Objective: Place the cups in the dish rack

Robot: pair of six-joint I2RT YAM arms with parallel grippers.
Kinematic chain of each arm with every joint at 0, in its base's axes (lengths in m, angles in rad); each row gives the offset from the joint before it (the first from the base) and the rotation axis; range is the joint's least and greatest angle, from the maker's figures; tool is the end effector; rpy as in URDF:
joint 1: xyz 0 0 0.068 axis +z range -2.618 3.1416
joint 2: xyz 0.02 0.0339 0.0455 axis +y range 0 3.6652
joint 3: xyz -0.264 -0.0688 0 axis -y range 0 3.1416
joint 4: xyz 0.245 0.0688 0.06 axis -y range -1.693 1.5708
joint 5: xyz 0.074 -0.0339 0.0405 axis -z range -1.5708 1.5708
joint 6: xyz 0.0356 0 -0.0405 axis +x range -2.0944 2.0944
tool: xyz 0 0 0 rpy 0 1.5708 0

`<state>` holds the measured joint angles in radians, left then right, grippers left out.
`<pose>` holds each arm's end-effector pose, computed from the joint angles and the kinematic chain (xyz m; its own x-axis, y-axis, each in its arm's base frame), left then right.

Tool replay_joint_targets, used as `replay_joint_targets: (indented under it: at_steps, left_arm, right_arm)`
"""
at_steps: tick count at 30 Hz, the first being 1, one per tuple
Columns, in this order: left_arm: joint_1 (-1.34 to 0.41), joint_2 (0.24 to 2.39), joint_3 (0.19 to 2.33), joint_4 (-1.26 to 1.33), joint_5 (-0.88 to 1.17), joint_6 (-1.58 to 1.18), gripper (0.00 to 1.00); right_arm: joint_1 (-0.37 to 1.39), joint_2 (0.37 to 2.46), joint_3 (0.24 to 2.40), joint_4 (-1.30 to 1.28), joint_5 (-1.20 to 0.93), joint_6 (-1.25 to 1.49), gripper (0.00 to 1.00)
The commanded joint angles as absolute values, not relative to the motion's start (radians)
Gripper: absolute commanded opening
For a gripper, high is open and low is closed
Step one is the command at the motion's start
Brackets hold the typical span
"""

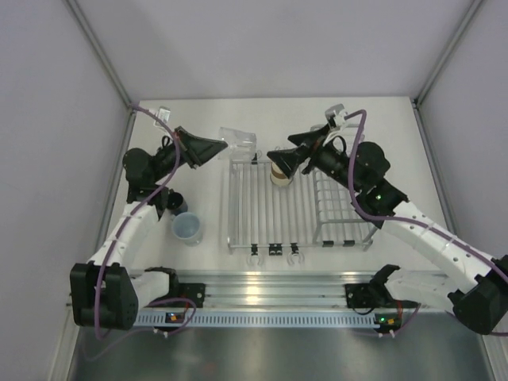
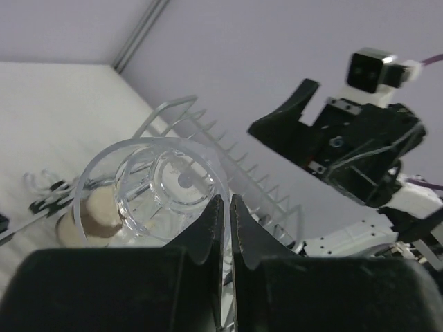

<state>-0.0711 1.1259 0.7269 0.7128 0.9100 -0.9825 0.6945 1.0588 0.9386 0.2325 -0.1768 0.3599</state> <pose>0.2440 -0.0456 0.3415 -0.4885 -0.4771 -0.7306 0.6960 0.2919 -0.6560 0.1877 0.1645 0.3861 -0.1886 0.2941 -0.9370 -0.7457 0.5780 0.3315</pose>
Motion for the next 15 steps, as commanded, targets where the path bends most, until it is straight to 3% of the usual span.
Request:
replay_joint_targets:
  at_steps: [1, 4, 15]
  left_arm:
    - [-0.064, 1.127, 0.752, 1.292, 0.968, -1.364, 0.00]
    - [-0.063, 1.132, 0.764, 1.391, 0.953, -1.489, 0.00]
    - [-0.066, 1.074, 0.747, 1.408, 0.913, -1.540, 0.00]
  right_arm:
    - [0.681, 1.094, 0.943, 0.510, -0.324, 0.471, 0.98]
    - [0.681, 1.114, 0.924, 0.616, -0.365, 0.523, 0.98]
    - [0.681, 1.169, 0.894, 0.793, -0.411, 0.613, 0.98]
